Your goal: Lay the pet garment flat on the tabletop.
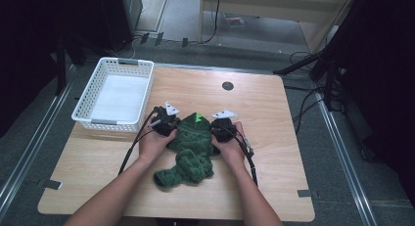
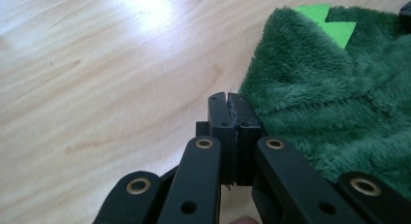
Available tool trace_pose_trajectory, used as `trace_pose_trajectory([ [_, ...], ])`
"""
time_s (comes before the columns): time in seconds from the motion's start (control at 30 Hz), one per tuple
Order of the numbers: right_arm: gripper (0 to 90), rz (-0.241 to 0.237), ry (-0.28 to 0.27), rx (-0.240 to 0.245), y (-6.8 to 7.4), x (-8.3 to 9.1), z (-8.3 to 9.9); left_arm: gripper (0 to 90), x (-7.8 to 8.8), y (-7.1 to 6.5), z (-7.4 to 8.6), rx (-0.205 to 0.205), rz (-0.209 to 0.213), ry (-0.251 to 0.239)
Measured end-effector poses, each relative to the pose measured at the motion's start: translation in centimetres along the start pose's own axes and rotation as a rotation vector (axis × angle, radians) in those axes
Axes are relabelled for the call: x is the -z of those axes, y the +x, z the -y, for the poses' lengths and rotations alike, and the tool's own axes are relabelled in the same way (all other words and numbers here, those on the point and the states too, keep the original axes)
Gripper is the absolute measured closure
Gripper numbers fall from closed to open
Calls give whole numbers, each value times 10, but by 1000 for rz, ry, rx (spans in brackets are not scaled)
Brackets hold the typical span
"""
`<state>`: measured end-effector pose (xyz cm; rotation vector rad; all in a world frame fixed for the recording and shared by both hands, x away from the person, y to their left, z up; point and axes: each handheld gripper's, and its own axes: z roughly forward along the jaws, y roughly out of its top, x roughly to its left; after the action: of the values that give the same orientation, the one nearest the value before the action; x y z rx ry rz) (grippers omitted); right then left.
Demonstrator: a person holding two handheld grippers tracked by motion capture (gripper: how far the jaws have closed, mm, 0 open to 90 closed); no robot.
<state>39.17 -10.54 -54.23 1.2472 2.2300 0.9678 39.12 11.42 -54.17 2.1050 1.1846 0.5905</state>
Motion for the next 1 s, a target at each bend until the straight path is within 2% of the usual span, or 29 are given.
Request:
trace_pose_trajectory([
  [0.13,900,36,-14,1,-8,-6,-3,900,-10,-1,-11,-13,-25,14],
  [0.2,900,24,-7,-38,-14,-8,-6,887,-13,-2,-15,-5,-40,18],
  [0.23,895,11,-1,-63,-15,-8,-7,815,-13,-1,-16,6,-46,11],
  [0.27,842,3,-4,-72,-17,-7,-8,714,-11,0,-17,32,-30,-2],
  [0.3,736,-16,-53,-74,-18,1,-7,589,-8,1,-17,46,-14,-11],
  [0.37,685,-32,-106,-98,-19,15,-5,539,2,2,-15,74,17,-67],
  [0.47,640,-67,-167,-126,-18,40,-1,504,22,-1,-10,81,45,-141],
  [0.5,624,-93,-180,-141,-16,48,2,500,29,-3,-7,79,62,-166],
  [0.53,624,-93,-180,-141,-16,48,2,500,36,-6,-2,79,85,-179],
  [0.57,573,-137,-178,-146,-9,61,10,496,42,-9,3,72,98,-176],
  [0.6,573,-137,-178,-146,-9,61,10,496,46,-12,9,65,104,-172],
  [0.67,539,-179,-157,-128,-1,67,19,506,47,-17,20,47,124,-136],
  [0.7,549,-161,-125,-106,5,67,27,542,46,-18,24,39,127,-121],
  [0.73,582,-145,-115,-104,7,66,31,587,43,-18,28,32,128,-107],
  [0.77,582,-145,-115,-104,7,66,31,587,41,-18,31,29,128,-85],
  [0.8,687,-119,-105,-108,7,63,38,691,39,-17,34,34,138,-68],
  [0.83,687,-119,-105,-108,7,63,38,691,39,-17,36,42,142,-63],
  [0.87,768,-111,-85,-108,9,61,44,766,39,-16,37,41,142,-59],
  [0.9,794,-106,-73,-99,10,60,46,779,40,-18,38,26,129,-48],
  [1.0,820,-104,-52,-78,13,59,48,795,38,-18,39,36,127,-42],
])
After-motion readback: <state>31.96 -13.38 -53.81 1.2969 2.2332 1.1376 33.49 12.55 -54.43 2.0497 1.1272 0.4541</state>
